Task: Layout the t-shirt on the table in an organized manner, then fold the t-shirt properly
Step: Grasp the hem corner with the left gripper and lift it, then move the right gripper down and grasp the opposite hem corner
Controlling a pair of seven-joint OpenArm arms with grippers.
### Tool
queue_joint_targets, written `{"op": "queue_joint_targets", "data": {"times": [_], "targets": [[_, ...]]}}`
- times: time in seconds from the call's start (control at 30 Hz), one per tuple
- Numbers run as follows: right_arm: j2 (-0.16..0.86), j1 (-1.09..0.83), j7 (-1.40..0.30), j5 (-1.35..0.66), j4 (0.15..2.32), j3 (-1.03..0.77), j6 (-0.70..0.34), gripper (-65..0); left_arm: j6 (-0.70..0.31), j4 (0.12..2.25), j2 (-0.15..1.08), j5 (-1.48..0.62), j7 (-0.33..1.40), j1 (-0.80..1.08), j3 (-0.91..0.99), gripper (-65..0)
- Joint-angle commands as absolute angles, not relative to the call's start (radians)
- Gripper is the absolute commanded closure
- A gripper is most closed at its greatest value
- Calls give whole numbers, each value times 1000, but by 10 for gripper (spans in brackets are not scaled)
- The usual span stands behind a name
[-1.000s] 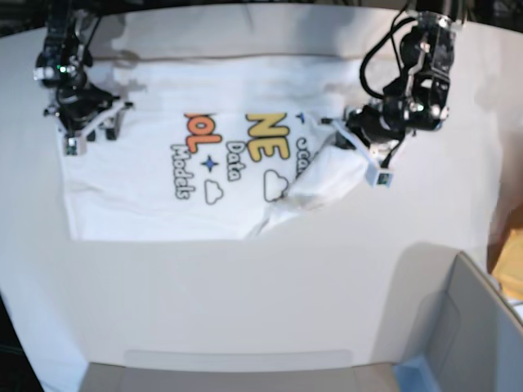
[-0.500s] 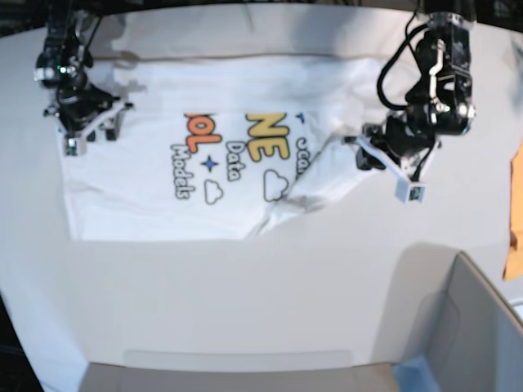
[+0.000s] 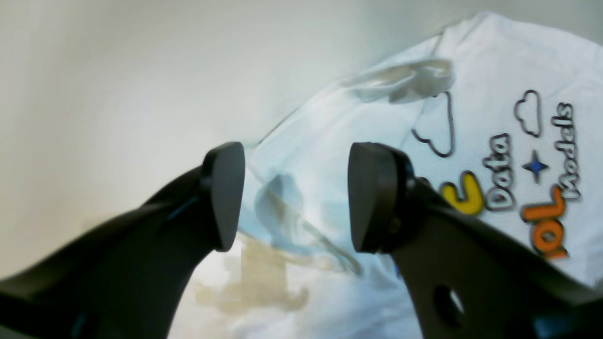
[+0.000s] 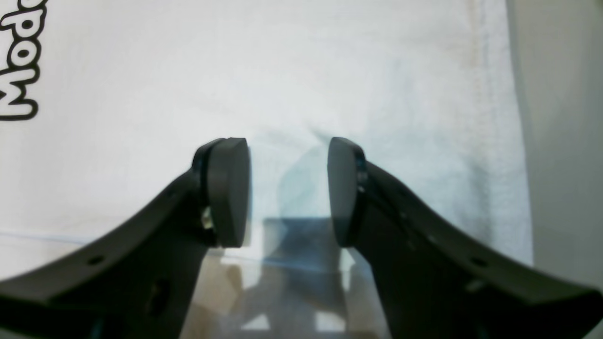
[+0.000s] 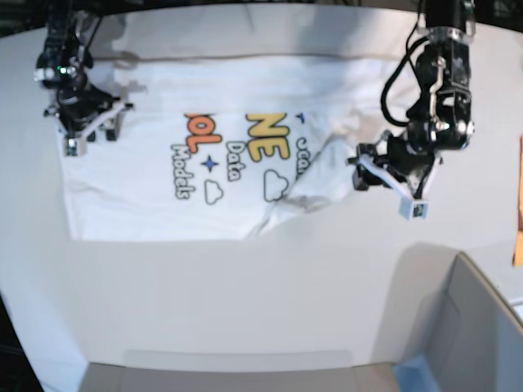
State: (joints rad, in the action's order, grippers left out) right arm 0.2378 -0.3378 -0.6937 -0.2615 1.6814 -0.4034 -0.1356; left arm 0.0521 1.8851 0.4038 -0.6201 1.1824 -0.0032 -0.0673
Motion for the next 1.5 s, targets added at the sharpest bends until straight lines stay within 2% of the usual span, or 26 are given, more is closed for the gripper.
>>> {"op": "queue_joint_targets", "data": {"times": [0.0, 0.27, 0.67, 0.8, 0.93, 1.0, 1.47], "targets": [[242, -349, -768, -246, 1670, -403, -128, -280, 47, 1868, 415, -618, 1171, -30, -64, -352], [239, -354, -768, -246, 1670, -403, -128, -280, 50, 1725, 449, -619, 1099, -96, -217, -351], [239, -354, -768, -246, 1670, -403, -128, -280, 47, 1630, 449, -619, 1046, -97, -225, -298], [239, -352, -769, -246, 1670, -403, -128, -280, 47, 1630, 449, -619, 1044, -97, -220, -204], [237, -352, -769, -246, 1670, -403, -127, -280, 48, 1629, 446, -619, 1044, -97, -214, -73], [237, -351, -769, -246, 1672, -403, -127, -280, 50, 1629, 446, -619, 1044, -97, -214, -36], [219, -286, -768, -252, 1908, -450, -127, -280, 48, 1781, 444, -622, 1055, -117, -79, -33]]}}
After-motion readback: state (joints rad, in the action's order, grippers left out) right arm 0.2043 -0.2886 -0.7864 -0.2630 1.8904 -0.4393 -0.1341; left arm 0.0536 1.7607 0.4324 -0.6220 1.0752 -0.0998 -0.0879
